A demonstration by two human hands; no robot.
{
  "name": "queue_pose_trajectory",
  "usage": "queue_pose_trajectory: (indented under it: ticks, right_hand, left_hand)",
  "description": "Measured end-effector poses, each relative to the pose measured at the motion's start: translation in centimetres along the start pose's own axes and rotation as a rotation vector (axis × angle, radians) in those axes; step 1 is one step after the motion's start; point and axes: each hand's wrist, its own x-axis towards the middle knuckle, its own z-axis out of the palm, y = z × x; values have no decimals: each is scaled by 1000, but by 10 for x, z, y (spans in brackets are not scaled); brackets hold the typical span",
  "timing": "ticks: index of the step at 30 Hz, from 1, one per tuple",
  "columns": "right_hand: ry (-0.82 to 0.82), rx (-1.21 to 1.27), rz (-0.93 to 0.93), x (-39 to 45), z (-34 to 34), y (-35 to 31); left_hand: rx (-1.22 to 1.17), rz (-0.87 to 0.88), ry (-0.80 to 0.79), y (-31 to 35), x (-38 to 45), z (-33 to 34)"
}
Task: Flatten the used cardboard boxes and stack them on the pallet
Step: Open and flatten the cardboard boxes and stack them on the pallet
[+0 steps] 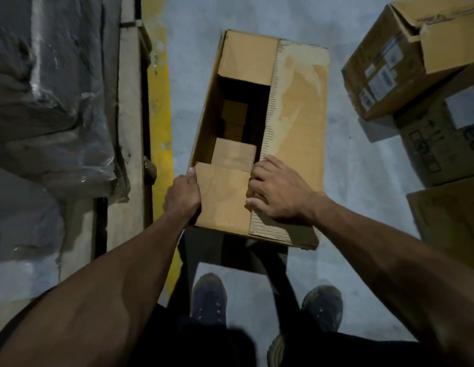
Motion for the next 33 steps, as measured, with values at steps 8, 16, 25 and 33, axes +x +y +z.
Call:
queue_pose_trajectory:
  ticks: [8, 16, 25, 33]
  right_hand:
    - [66, -85, -122, -13, -49, 5]
    - [-289, -262, 118, -82, -106, 33]
    - [-453, -224, 629, -129, -32, 50]
    - [-213, 779, 1065, -114, 20, 50]
  left_hand:
    - [-22, -7, -52, 4, -2, -5]
    - [-62, -2, -127, 6, -14, -4]
    - [-72, 30, -112, 11, -40, 20]
    - [-22, 85, -22, 7, -38, 26]
